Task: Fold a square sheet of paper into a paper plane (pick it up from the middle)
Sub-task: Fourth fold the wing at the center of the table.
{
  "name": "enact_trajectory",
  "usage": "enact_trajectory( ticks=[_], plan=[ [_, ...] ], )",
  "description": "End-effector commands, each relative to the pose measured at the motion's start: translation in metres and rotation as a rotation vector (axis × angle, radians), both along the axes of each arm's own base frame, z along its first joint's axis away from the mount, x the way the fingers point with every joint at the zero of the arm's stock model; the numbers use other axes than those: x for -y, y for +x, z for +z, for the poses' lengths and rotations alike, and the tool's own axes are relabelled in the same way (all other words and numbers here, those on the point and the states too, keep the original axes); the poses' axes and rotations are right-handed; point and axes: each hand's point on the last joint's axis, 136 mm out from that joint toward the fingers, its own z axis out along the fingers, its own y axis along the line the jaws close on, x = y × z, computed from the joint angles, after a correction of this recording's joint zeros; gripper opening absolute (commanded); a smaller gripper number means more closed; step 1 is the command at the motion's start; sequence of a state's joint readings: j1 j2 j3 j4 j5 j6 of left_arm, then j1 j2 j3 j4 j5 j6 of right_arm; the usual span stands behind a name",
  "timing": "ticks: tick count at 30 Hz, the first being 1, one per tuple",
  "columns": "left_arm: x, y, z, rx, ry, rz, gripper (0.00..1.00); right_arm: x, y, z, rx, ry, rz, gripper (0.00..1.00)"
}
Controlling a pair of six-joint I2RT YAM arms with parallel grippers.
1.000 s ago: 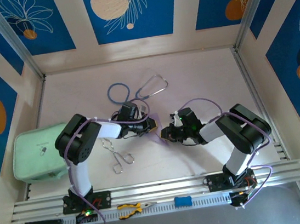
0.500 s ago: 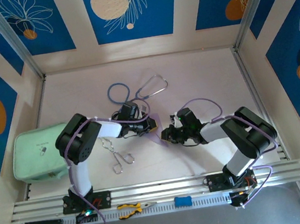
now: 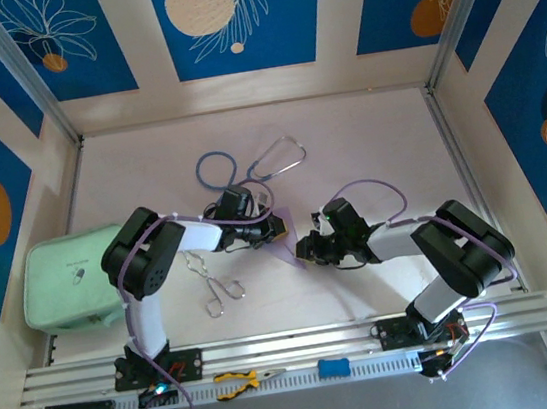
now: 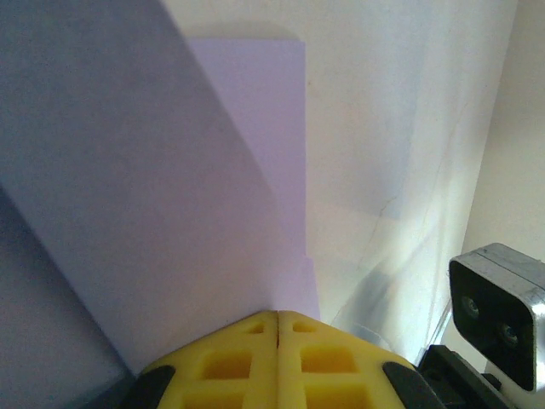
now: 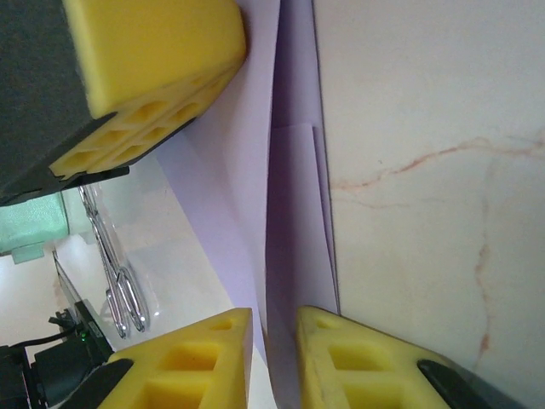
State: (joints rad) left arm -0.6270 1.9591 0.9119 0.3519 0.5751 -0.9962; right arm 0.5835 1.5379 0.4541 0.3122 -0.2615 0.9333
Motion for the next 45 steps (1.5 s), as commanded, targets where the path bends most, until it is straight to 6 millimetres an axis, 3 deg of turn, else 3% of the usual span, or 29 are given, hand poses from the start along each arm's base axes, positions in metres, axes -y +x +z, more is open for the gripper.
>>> enact_trajectory(
  ticks=[1, 7, 17, 23, 34, 45],
  plan=[
    [-0.007, -0.009, -0.025, -0.058, 0.061, -0.004, 0.02, 0.012, -0.018, -0.017, -0.065, -0.078, 0.021, 0.19],
    [-0.006, -0.01, -0.025, -0.059, 0.059, -0.001, 0.02, 0.01, -0.019, -0.018, -0.085, -0.041, 0.026, 0.12],
    [-0.007, -0.01, -0.025, -0.061, 0.057, -0.002, 0.02, 0.017, -0.023, -0.014, -0.057, -0.076, 0.044, 0.24],
    [-0.005, -0.009, -0.025, -0.061, 0.049, 0.001, 0.02, 0.02, -0.028, -0.028, -0.071, -0.134, 0.061, 0.26],
    [-0.006, -0.009, -0.025, -0.061, 0.047, 0.002, 0.02, 0.021, -0.027, -0.031, -0.074, -0.149, 0.052, 0.14],
    [-0.006, -0.01, -0.024, -0.061, 0.045, 0.002, 0.02, 0.025, -0.029, -0.02, -0.048, -0.15, 0.055, 0.24]
  ],
)
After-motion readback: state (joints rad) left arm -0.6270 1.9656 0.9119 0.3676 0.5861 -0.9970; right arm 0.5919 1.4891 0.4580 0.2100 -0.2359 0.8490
